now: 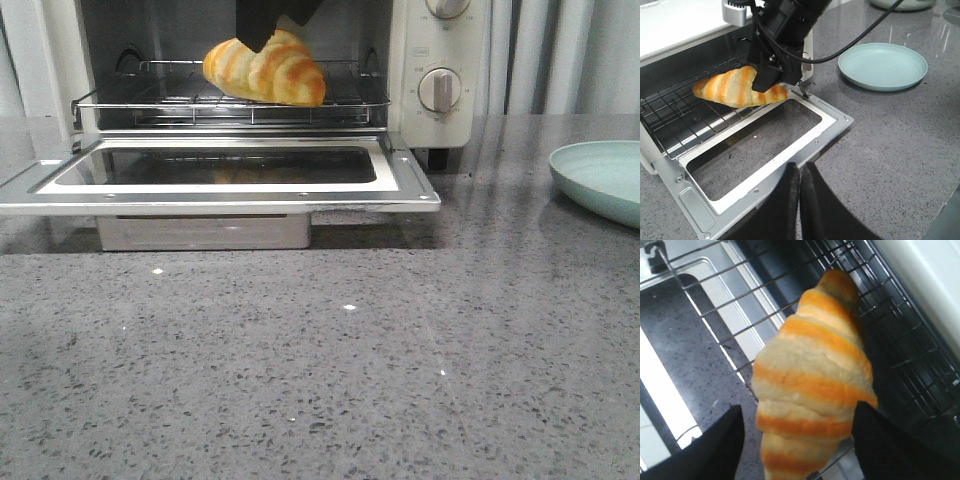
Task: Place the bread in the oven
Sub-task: 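Carry the croissant into the oven and lower it onto the rack, then open the right gripper and withdraw it from the oven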
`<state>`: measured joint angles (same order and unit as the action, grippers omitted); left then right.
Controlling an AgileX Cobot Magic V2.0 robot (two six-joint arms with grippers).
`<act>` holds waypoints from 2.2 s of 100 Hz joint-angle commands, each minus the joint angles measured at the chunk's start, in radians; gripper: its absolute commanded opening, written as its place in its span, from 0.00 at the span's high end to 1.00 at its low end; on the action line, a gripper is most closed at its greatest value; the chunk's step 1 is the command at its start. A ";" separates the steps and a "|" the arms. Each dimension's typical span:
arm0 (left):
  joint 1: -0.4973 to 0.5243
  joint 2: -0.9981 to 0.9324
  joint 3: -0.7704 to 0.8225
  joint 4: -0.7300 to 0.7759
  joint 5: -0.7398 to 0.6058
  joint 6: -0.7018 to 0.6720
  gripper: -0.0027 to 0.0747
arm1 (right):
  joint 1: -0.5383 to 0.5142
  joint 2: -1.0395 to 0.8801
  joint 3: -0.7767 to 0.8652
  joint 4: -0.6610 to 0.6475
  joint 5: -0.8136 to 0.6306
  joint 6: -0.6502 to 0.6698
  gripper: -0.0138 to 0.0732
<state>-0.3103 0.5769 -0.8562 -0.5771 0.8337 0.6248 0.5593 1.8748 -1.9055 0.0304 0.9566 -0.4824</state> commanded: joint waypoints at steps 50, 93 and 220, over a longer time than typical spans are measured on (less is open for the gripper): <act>-0.009 0.012 -0.025 -0.025 -0.081 -0.001 0.99 | 0.051 -0.224 -0.033 0.127 0.219 0.061 0.89; -0.009 -0.080 0.062 0.001 -0.190 -0.007 0.99 | 0.061 -0.843 0.616 0.096 -0.277 0.088 0.89; -0.009 -0.110 0.201 -0.058 -0.393 -0.007 0.99 | -0.127 -1.744 1.512 0.095 -0.804 0.129 0.90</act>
<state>-0.3103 0.4619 -0.6279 -0.6060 0.4967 0.6248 0.4394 0.1221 -0.3704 0.1304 0.2382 -0.3565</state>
